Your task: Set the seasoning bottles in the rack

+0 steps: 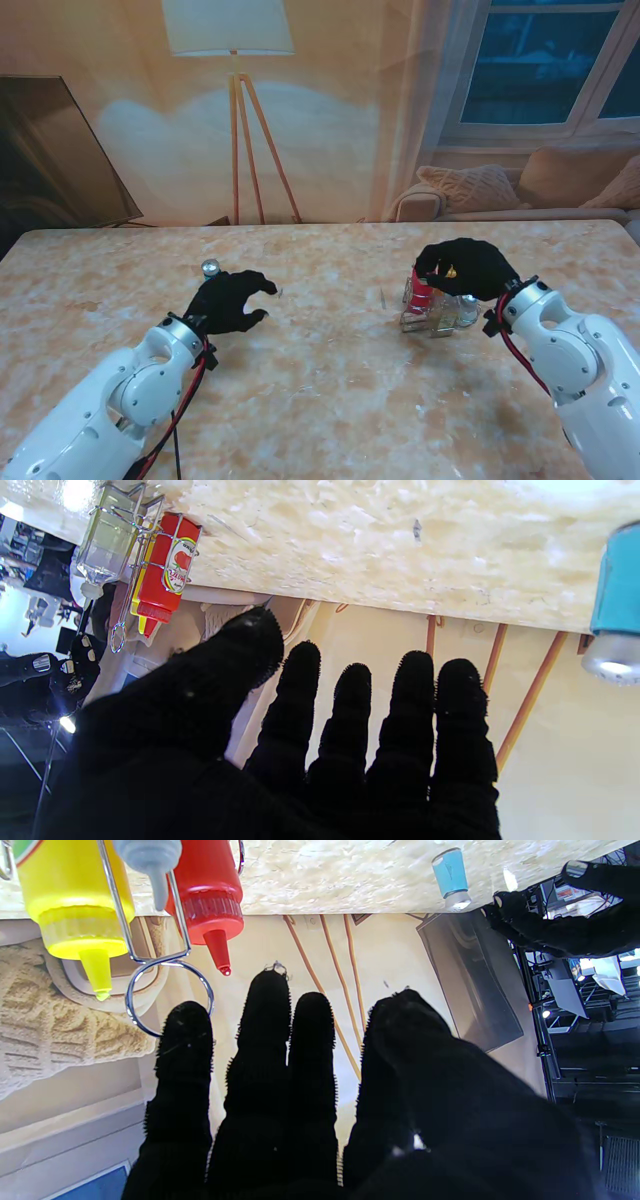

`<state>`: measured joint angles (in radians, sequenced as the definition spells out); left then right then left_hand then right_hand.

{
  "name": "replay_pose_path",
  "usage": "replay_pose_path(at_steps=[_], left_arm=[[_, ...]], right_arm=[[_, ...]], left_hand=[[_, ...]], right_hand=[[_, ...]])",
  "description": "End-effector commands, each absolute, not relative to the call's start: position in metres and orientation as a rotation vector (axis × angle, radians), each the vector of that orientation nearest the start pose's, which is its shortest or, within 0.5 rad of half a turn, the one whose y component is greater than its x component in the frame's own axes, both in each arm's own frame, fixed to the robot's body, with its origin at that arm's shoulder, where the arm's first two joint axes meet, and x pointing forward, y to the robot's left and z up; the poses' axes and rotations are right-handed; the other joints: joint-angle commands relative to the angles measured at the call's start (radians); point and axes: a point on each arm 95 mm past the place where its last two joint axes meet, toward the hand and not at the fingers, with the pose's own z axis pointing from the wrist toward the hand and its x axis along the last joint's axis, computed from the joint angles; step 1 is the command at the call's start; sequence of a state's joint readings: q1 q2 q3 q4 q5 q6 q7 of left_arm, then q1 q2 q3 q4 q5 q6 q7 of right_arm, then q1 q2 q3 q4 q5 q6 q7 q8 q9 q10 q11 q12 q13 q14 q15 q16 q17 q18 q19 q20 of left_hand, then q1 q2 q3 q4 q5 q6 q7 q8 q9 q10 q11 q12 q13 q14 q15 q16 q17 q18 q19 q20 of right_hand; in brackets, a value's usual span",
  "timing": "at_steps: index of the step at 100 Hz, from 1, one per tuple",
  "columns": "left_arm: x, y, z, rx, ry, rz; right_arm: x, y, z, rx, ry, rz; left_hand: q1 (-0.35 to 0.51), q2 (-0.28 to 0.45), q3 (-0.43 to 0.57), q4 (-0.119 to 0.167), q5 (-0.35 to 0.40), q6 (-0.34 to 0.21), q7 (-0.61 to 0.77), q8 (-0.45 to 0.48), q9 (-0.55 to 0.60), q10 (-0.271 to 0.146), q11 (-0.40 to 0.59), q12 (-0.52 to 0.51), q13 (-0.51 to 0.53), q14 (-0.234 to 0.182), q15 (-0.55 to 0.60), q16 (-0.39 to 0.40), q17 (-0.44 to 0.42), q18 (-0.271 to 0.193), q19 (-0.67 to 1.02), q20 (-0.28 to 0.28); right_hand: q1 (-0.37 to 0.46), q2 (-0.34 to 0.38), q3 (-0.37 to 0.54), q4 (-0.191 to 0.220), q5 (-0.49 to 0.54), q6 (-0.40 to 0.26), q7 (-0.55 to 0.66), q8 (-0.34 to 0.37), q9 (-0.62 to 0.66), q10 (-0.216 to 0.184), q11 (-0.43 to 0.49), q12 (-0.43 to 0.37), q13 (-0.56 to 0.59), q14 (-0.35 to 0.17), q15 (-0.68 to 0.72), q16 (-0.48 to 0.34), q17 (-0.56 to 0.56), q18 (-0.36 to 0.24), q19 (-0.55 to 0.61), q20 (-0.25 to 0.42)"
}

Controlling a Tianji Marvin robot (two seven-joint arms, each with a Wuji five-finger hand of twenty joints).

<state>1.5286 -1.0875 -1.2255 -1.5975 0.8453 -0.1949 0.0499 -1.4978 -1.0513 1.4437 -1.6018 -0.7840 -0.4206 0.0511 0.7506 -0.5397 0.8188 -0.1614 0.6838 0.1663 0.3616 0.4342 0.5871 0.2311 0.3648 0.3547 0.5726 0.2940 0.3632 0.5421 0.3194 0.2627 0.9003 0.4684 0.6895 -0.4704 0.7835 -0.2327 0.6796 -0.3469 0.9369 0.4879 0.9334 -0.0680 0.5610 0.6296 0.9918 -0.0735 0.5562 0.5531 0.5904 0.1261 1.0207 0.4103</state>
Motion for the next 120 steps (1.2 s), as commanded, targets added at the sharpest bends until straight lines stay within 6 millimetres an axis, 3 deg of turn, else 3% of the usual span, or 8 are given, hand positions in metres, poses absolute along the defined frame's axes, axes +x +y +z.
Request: replay_pose_path(at_steps=[1,31,78,94,120], left_arm=[[0.417,0.000,-0.285,-1.135,1.498,-1.737],[0.432,0.025,-0.258,-1.016,1.542,-1.645],[0.434,0.099,-0.220,-0.949,1.730,-1.369],[0.436,0.114,-0.224,-0.972,1.768,-1.321],[0.434,0.131,-0.250,-0.999,1.736,-1.317]], right_arm=[[0.427,-0.059,-0.253,1.076,1.481,1.821],[0.431,-0.060,-0.255,1.096,1.477,1.841],[0.434,-0.055,-0.257,1.107,1.502,1.826],[0.435,-0.051,-0.254,1.103,1.517,1.819],[0.439,-0.040,-0.248,1.094,1.554,1.808]], left_hand=[[0.001,-0.002,0.003,0.019,0.011,-0.008,0.001,0.007,0.012,-0.003,-0.002,0.009,-0.009,-0.009,-0.011,0.004,-0.010,-0.016,-0.008,0.012],[-0.020,-0.011,0.007,0.017,-0.009,-0.012,-0.020,-0.001,-0.003,0.000,-0.015,0.004,-0.023,-0.008,-0.023,-0.001,-0.023,-0.012,-0.020,0.011],[-0.091,-0.090,0.041,0.008,-0.107,-0.062,-0.161,-0.074,-0.098,-0.036,-0.129,-0.072,-0.088,-0.016,-0.128,-0.087,-0.062,0.016,-0.124,-0.015],[-0.123,-0.118,0.057,0.003,-0.164,-0.081,-0.193,-0.095,-0.149,-0.040,-0.153,-0.092,-0.111,-0.011,-0.143,-0.104,-0.066,0.025,-0.147,-0.026],[-0.220,-0.140,0.099,-0.007,-0.285,-0.070,-0.257,-0.137,-0.235,-0.022,-0.184,-0.107,-0.150,0.007,-0.152,-0.117,-0.087,0.025,-0.175,-0.028]], right_hand=[[0.002,0.035,-0.004,0.029,0.035,-0.025,0.035,0.019,0.023,-0.016,0.010,0.020,0.009,-0.018,0.018,0.022,-0.008,0.002,0.007,0.015],[0.003,0.033,-0.006,0.030,0.035,-0.024,0.036,0.019,0.023,-0.015,0.012,0.016,0.007,-0.019,0.017,0.020,-0.010,0.000,0.004,0.014],[0.002,0.025,-0.001,0.030,0.035,-0.028,0.036,0.019,0.023,-0.014,0.012,0.015,0.009,-0.020,0.017,0.018,-0.011,0.002,0.001,0.012],[0.000,0.022,0.001,0.029,0.036,-0.029,0.037,0.019,0.026,-0.018,0.013,0.015,0.010,-0.020,0.017,0.018,-0.011,0.001,-0.001,0.010],[-0.003,0.017,0.006,0.028,0.036,-0.032,0.037,0.019,0.026,-0.019,0.012,0.015,0.011,-0.023,0.016,0.017,-0.012,0.003,-0.004,0.007]])
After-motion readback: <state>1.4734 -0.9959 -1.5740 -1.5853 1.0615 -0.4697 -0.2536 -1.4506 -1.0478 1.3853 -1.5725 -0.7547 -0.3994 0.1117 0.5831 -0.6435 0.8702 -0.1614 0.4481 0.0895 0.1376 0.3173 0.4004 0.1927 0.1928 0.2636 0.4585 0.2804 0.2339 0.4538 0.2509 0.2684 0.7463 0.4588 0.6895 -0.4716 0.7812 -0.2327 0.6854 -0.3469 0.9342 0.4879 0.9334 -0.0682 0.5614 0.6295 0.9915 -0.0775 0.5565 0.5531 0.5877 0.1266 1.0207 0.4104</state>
